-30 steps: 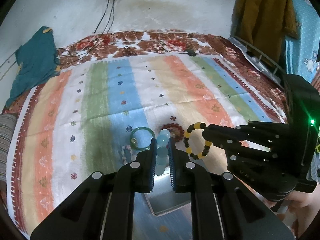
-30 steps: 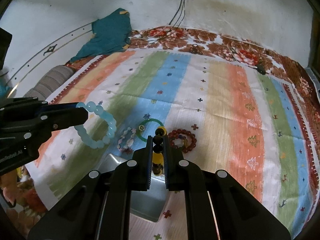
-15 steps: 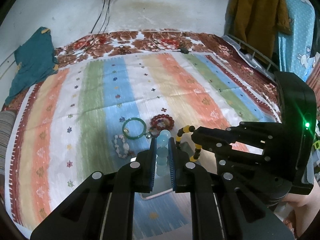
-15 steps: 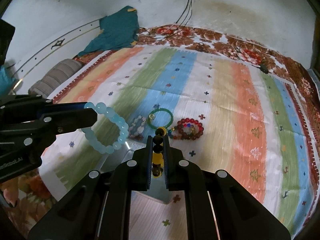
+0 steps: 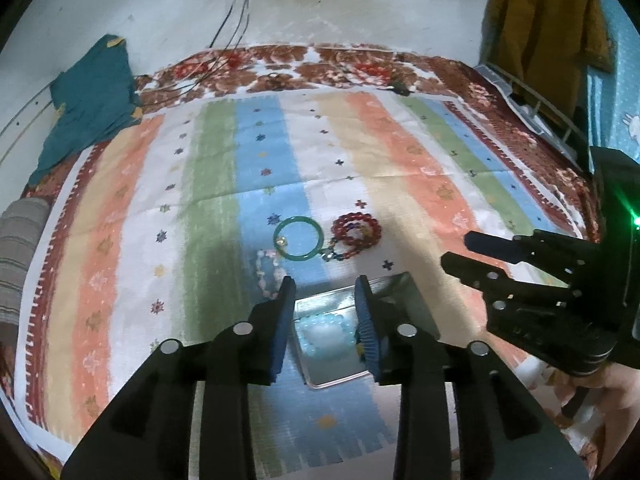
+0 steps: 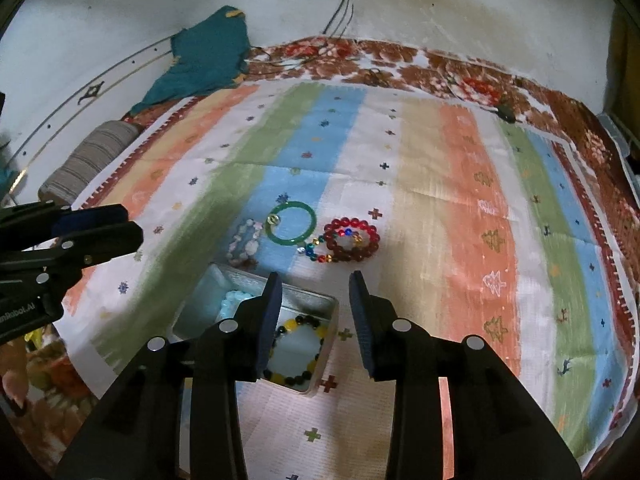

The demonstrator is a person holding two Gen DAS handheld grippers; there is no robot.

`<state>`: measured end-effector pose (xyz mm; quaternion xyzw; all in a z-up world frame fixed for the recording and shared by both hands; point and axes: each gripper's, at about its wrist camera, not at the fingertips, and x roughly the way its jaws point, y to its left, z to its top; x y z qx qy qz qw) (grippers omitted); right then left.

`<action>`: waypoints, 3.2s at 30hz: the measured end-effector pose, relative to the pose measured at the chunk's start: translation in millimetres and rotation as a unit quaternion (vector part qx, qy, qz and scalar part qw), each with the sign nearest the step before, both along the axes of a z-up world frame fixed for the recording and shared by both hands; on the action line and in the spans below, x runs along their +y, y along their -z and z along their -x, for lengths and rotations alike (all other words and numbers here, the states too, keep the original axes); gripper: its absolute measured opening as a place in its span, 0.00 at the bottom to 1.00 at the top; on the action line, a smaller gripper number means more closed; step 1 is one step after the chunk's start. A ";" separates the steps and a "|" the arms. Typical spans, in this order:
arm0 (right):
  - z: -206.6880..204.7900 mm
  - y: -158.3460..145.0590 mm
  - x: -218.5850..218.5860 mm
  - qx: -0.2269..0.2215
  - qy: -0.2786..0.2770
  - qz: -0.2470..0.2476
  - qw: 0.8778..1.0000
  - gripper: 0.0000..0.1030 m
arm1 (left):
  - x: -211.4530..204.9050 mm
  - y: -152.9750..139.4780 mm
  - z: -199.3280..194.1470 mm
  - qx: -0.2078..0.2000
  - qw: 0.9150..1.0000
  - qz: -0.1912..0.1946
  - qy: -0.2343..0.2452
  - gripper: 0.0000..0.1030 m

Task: Organize jewelry
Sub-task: 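Lower both bracelets into the silver tin and open both tools, then move the left tool over the pink-white bead bracelet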

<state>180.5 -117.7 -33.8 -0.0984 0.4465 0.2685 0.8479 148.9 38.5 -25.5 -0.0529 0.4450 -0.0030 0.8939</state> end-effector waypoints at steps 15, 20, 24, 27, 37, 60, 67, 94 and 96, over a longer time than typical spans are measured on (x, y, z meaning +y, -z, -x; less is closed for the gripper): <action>-33.0 9.9 -8.8 0.015 0.034 0.011 0.999 0.57 | 30.8 21.9 -24.7 0.033 0.998 0.008 -0.053 0.57; -45.4 18.1 -5.8 0.027 0.037 0.017 0.999 0.64 | 33.3 32.1 -36.6 0.045 0.997 -0.002 -0.060 0.63; -53.1 25.3 -0.9 0.032 0.036 0.028 0.998 0.69 | 35.0 44.1 -47.5 0.062 0.996 -0.017 -0.060 0.64; -58.4 29.0 2.8 0.027 0.036 0.034 0.998 0.71 | 37.9 49.5 -53.6 0.067 0.995 -0.024 -0.063 0.64; -77.7 41.2 8.3 0.024 0.044 0.056 0.997 0.73 | 54.1 63.5 -68.9 0.084 0.993 -0.033 -0.078 0.65; -111.7 68.3 14.0 0.059 0.053 0.063 0.995 0.73 | 61.0 102.9 -101.0 0.134 0.988 -0.043 -0.071 0.66; -122.4 79.6 14.4 0.070 0.058 0.069 0.993 0.73 | 62.3 121.2 -110.8 0.156 0.985 -0.043 -0.068 0.66; -155.7 127.6 28.9 0.094 0.066 0.110 0.987 0.73 | 71.5 166.0 -136.5 0.200 0.977 -0.032 -0.059 0.63; -157.3 130.6 31.3 0.090 0.064 0.118 0.987 0.73 | 70.7 167.0 -138.1 0.199 0.978 -0.031 -0.056 0.60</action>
